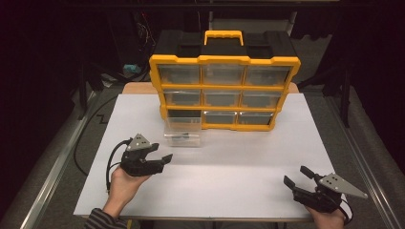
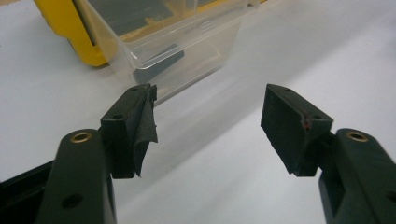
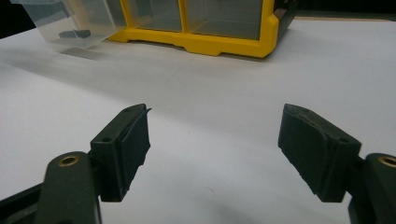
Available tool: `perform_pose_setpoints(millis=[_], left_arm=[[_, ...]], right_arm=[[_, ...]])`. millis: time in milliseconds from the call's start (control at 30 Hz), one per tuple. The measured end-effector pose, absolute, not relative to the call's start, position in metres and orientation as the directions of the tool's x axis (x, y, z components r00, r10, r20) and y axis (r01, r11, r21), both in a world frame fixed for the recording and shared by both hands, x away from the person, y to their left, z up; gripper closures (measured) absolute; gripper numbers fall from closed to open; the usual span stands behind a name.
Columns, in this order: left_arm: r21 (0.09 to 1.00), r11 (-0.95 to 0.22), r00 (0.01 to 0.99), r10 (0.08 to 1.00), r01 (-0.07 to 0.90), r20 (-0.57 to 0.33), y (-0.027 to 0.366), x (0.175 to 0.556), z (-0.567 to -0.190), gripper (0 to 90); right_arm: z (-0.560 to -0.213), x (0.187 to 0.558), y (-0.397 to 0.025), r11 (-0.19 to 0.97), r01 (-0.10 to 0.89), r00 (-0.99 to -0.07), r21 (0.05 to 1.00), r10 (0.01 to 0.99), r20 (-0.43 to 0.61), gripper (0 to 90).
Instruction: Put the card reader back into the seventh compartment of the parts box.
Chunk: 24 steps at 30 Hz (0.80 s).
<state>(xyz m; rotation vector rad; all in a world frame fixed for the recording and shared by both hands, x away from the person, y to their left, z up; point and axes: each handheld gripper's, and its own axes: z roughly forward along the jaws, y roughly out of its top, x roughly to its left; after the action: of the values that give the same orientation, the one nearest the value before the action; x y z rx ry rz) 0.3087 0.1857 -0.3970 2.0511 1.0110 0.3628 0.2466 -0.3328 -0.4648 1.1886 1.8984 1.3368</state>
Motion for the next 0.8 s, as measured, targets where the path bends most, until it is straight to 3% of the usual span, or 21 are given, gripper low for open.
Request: perform_pose_setpoints(millis=[800], left_arm=[[0.792,-0.264,0.557,0.823,0.551,-0.114,0.218,0.307,-0.411,34.8]], right_arm=[[-0.465,0.247,-0.332,0.124,0.36,-0.473,0.925,0.878,0.066,25.2]])
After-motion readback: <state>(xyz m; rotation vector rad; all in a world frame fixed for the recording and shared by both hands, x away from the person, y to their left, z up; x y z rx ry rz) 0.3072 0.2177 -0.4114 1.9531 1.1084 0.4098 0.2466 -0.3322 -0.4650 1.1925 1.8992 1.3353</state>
